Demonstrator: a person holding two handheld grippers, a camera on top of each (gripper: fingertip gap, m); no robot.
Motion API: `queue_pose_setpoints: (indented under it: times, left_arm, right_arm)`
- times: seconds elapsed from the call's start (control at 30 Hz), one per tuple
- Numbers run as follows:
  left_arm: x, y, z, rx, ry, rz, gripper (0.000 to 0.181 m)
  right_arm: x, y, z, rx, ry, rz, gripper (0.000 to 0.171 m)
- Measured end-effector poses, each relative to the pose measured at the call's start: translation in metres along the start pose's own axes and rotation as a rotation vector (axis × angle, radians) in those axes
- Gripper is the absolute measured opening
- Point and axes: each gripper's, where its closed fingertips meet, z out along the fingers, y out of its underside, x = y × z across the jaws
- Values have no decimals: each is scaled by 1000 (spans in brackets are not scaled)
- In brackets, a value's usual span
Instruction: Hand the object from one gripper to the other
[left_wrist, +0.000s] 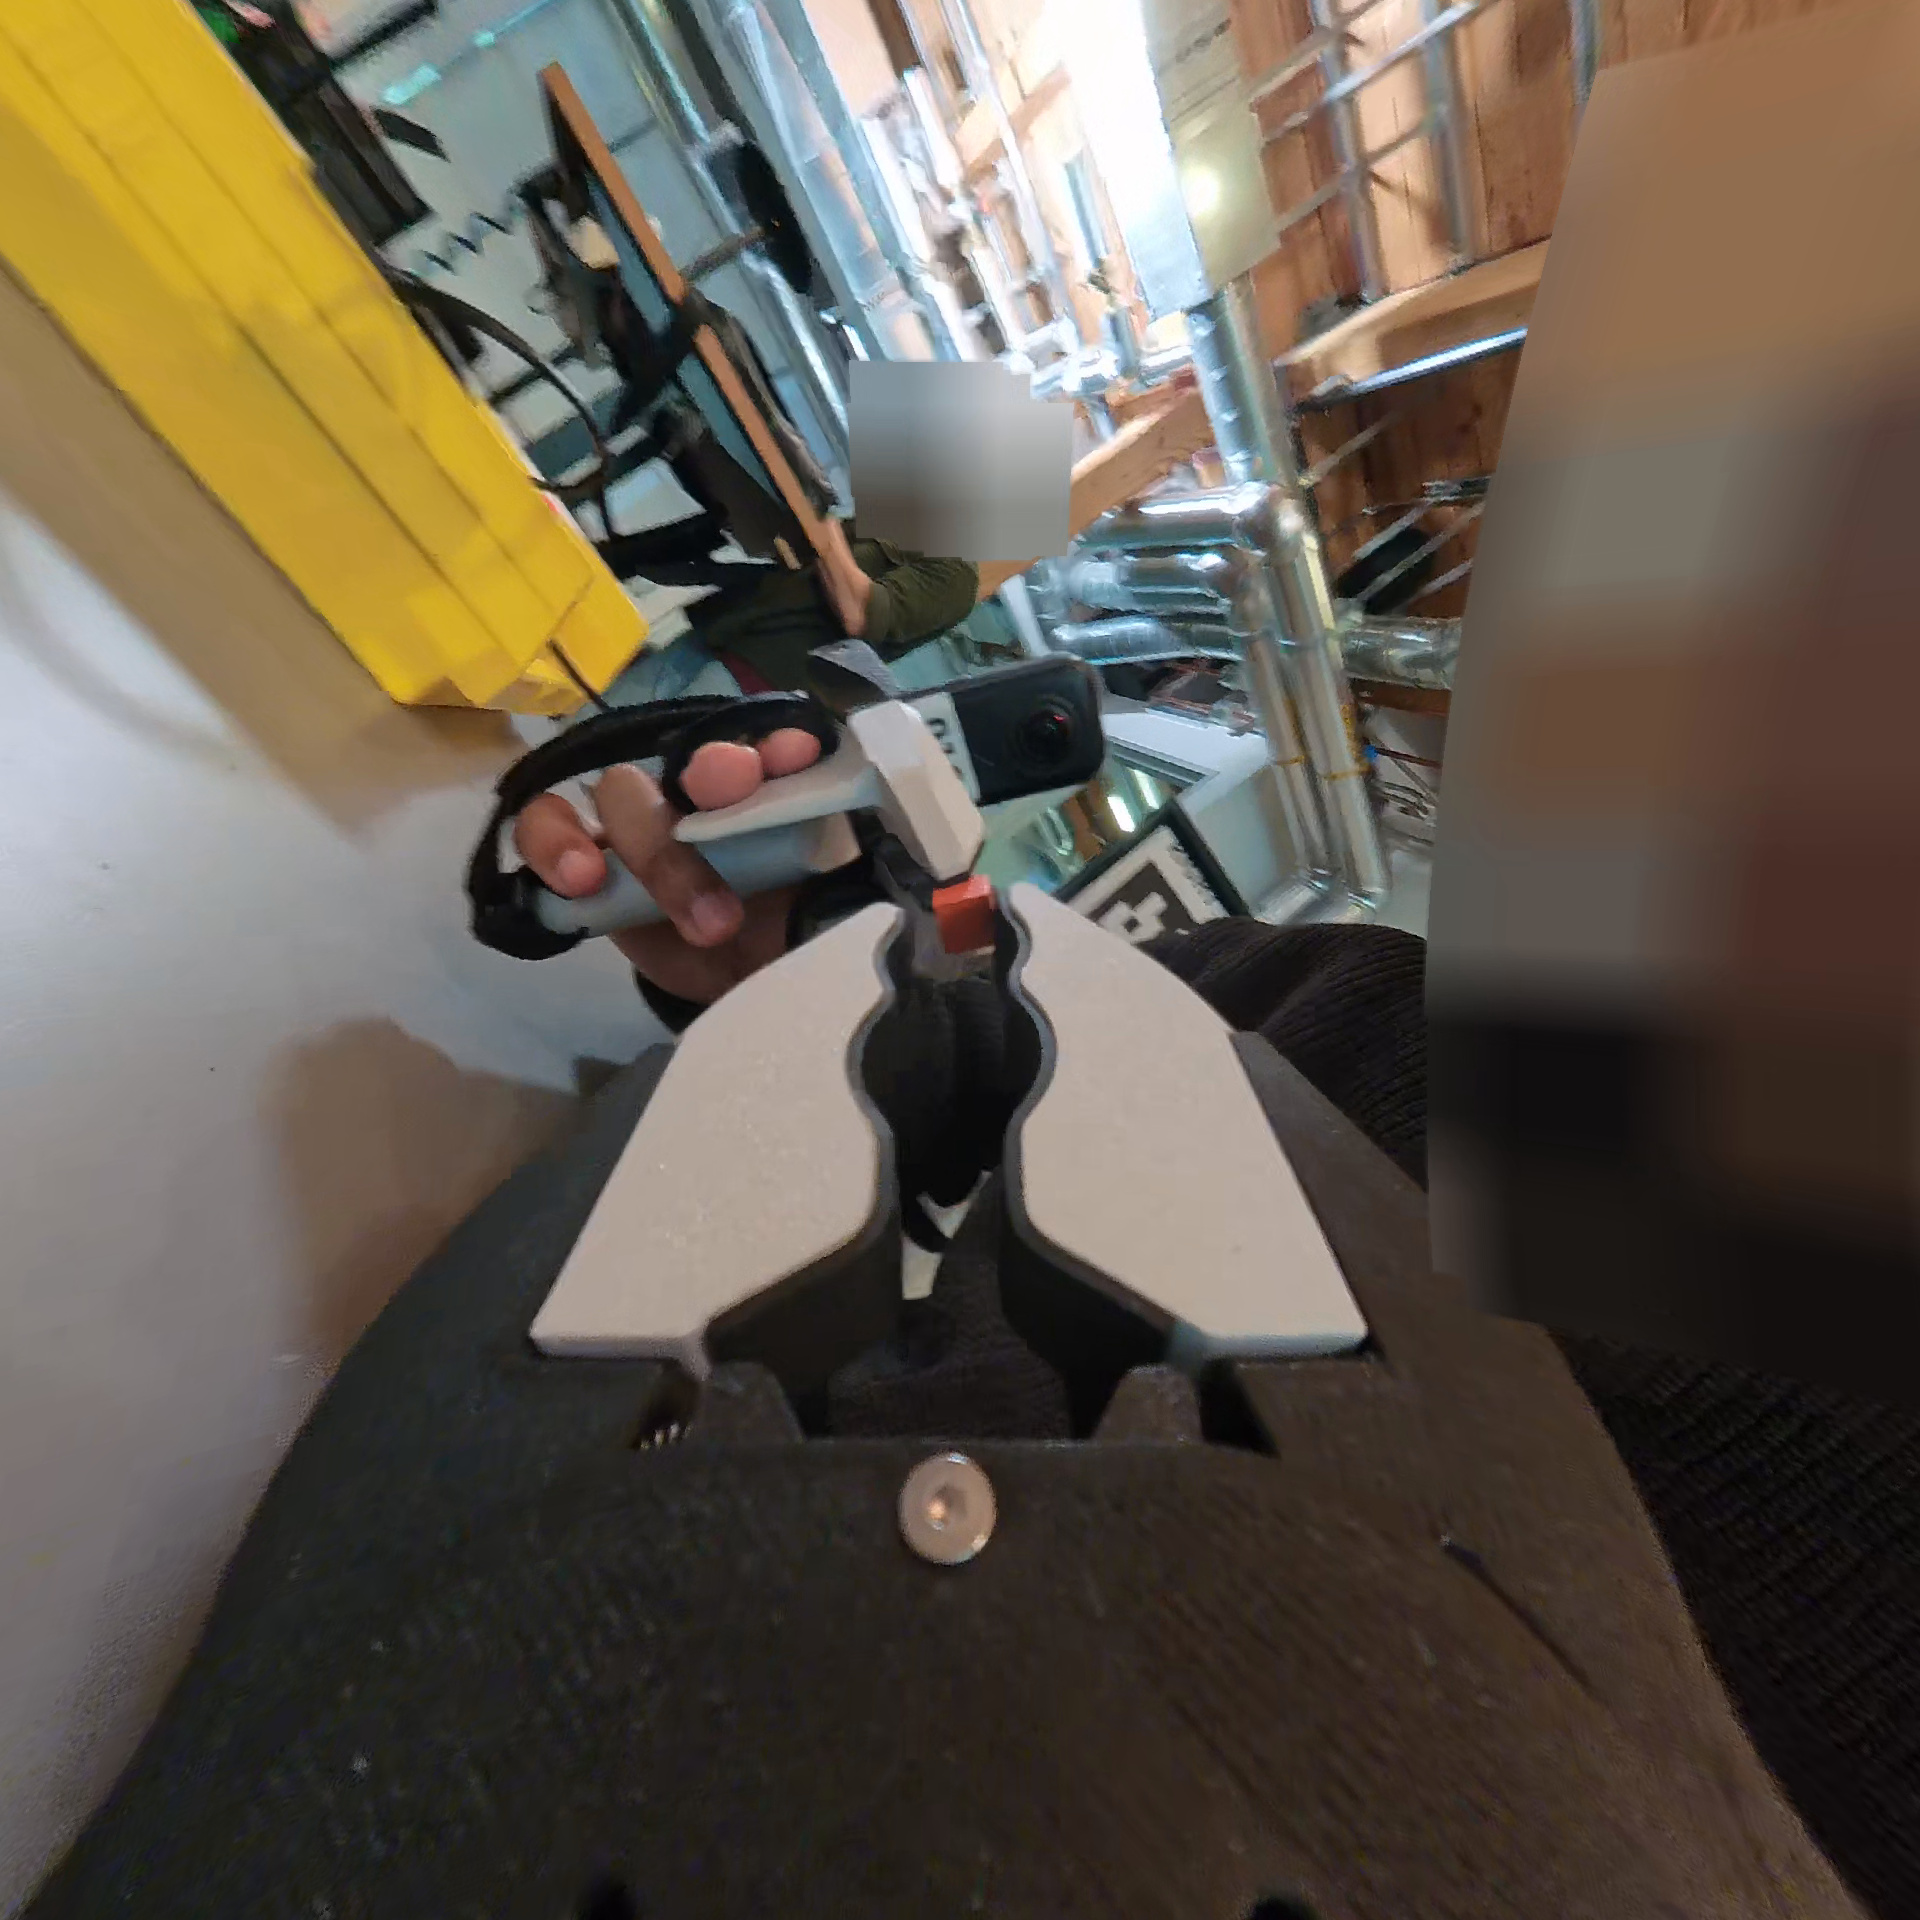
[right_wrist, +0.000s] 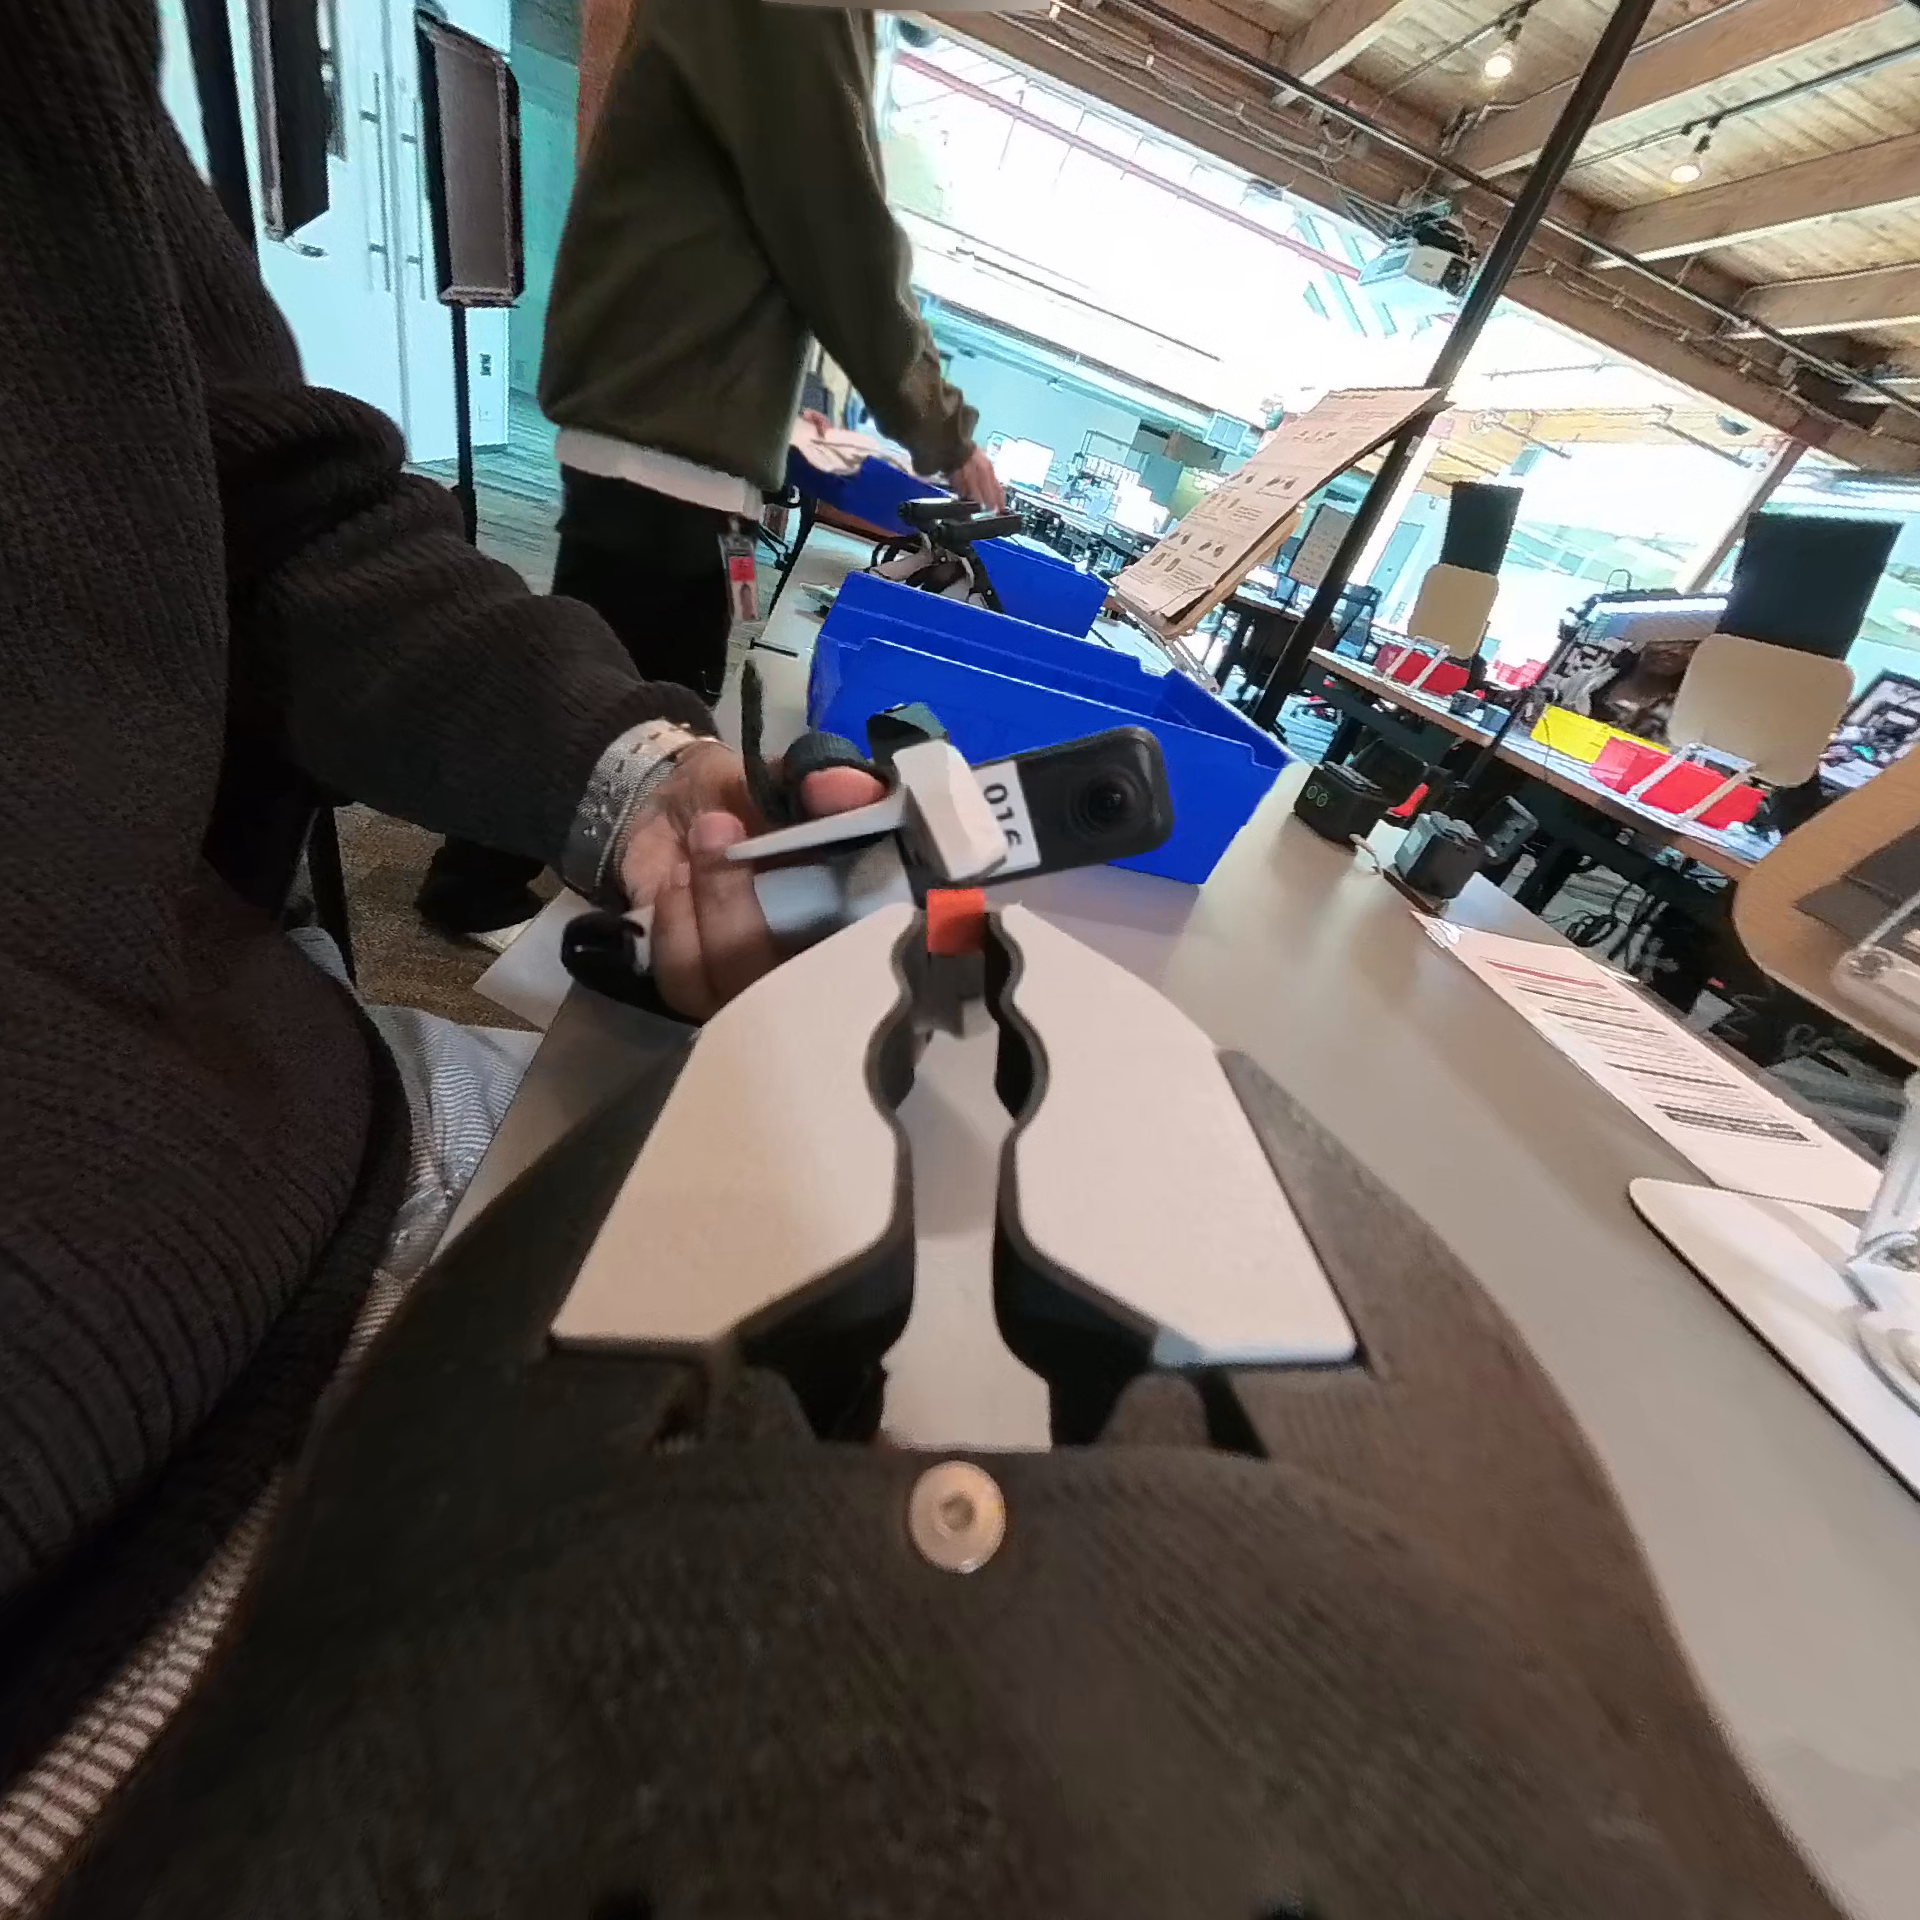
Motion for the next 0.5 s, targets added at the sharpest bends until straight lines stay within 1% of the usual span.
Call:
queue_pose_setpoints:
  times: [0.03, 0.07, 0.17, 0.27, 0.4, 0.5]
  left_arm:
    - [-5, -2, -2, 12, -38, 14, 23]
    - [-10, -5, -4, 23, -75, 29, 27]
    - [-20, -16, -13, 72, -183, 94, 28]
    - [-25, -25, -19, 90, -285, 208, 29]
    - [-20, -24, -17, 30, -347, 406, 28]
    - [-15, -20, -13, -14, -383, 578, 27]
  right_arm:
    - [3, 1, 0, -7, 13, 11, 10]
    - [5, 3, -1, -19, 22, 21, 10]
    - [12, 15, -1, -86, 53, 63, 10]
    - [10, 21, -1, -112, 25, 165, 10]
    - [10, 24, 0, -111, -17, 431, 10]
    - [17, 20, -4, -48, -42, 708, 10]
